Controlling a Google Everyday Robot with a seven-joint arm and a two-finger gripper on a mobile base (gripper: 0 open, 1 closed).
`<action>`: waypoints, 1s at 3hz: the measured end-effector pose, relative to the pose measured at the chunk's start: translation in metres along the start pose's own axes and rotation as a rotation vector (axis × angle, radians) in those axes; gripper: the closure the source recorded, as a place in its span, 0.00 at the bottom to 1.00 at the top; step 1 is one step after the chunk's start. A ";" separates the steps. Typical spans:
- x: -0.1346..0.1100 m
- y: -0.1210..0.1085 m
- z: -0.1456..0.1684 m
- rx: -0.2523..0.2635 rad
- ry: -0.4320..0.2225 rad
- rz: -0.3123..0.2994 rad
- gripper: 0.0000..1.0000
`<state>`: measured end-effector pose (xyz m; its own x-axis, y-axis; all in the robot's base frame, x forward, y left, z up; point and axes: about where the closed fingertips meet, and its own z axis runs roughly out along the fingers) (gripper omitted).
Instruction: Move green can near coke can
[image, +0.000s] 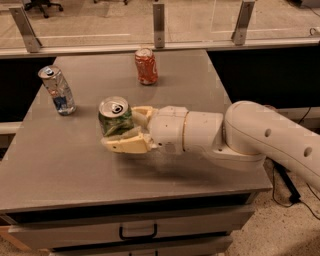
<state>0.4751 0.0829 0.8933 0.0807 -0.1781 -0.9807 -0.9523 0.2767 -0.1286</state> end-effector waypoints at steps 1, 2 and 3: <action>0.000 0.000 0.000 0.000 0.000 0.000 1.00; -0.001 -0.014 -0.006 0.029 0.023 -0.004 1.00; -0.001 -0.038 -0.011 0.063 0.030 0.000 1.00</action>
Offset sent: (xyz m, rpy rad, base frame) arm 0.0312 -0.0293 0.0071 -0.0510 -0.0018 -0.0885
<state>0.5085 0.0622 0.9006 0.0707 -0.2064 -0.9759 -0.9318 0.3356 -0.1384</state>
